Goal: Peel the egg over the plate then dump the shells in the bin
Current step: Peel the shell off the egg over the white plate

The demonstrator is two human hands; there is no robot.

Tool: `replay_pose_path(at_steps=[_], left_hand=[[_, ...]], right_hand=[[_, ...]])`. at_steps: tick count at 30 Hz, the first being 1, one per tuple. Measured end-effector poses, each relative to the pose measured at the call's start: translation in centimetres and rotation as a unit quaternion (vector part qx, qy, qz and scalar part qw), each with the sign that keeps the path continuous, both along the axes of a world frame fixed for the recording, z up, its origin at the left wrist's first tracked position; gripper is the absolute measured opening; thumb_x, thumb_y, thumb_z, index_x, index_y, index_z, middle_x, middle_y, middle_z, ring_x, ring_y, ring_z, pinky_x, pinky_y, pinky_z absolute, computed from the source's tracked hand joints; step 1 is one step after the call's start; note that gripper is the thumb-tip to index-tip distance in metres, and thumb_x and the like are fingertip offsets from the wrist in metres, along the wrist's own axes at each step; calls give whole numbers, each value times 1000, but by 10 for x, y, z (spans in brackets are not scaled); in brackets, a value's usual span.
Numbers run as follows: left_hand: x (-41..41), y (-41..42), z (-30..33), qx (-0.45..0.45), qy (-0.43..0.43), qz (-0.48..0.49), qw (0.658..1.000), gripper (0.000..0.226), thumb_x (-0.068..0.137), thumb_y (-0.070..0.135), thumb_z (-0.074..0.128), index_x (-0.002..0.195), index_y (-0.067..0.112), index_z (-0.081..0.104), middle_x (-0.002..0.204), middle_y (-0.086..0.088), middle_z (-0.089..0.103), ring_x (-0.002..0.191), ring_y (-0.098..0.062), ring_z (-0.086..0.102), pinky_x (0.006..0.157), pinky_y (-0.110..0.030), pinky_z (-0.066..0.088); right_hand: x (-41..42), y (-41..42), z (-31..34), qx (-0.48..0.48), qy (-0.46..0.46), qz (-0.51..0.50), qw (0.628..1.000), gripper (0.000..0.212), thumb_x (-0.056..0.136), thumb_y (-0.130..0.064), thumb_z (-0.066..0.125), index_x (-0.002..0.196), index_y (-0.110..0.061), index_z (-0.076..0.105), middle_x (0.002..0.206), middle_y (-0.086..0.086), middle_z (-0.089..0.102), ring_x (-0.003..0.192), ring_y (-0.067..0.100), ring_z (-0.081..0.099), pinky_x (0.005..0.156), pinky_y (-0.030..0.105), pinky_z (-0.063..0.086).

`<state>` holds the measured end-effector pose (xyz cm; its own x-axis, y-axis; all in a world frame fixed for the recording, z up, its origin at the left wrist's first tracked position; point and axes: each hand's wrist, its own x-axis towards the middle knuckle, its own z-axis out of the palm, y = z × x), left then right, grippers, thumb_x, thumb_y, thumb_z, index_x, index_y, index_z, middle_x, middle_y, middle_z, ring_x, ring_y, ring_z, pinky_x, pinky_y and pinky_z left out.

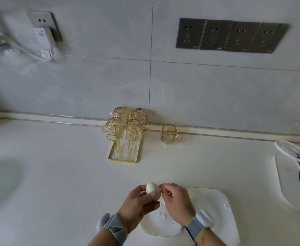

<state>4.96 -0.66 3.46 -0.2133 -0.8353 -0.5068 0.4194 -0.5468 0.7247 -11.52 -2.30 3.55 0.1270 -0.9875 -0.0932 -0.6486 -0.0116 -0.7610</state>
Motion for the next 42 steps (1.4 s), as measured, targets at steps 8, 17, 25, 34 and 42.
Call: replay_pose_path(at_steps=[8, 17, 25, 34, 42], left_hand=[[2, -3, -1, 5, 11, 24, 1000, 44, 77, -5, 75, 116, 9, 59, 96, -18, 73, 89, -40, 68, 81, -44, 58], [4, -4, 0, 49, -17, 24, 998, 23, 86, 12, 71, 97, 2, 55, 87, -19, 73, 74, -28, 67, 72, -35, 58], [2, -2, 1, 61, -31, -5, 998, 38, 87, 32, 68, 99, -4, 60, 82, -18, 66, 67, -22, 62, 64, -30, 54], [3, -2, 0, 62, 26, -5, 998, 46, 74, 22, 74, 107, -10, 68, 96, -22, 72, 80, -26, 69, 76, -32, 60], [4, -4, 1, 68, 18, 19, 997, 39, 88, 20, 67, 113, -11, 64, 91, -24, 71, 72, -27, 69, 70, -33, 60]], right_hand=[[-4, 0, 0, 9, 32, 21, 999, 22, 96, -23, 54, 96, -20, 76, 96, -1, 64, 85, 12, 61, 82, 32, 53], [-2, 1, 5, 28, -52, 95, 994, 45, 89, -27, 61, 134, -33, 58, 109, -13, 61, 88, 12, 64, 83, 23, 55], [3, 2, 6, 3, -53, 119, 991, 30, 92, -26, 59, 121, -32, 64, 104, -7, 64, 82, 11, 62, 79, 22, 53], [0, 2, 2, -4, -16, 103, 995, 30, 99, -20, 51, 128, -20, 58, 112, -3, 61, 89, 8, 57, 85, 23, 48], [-1, 3, 7, 22, -83, 67, 994, 44, 89, -20, 66, 132, -24, 59, 107, -7, 69, 78, 12, 67, 84, 35, 57]])
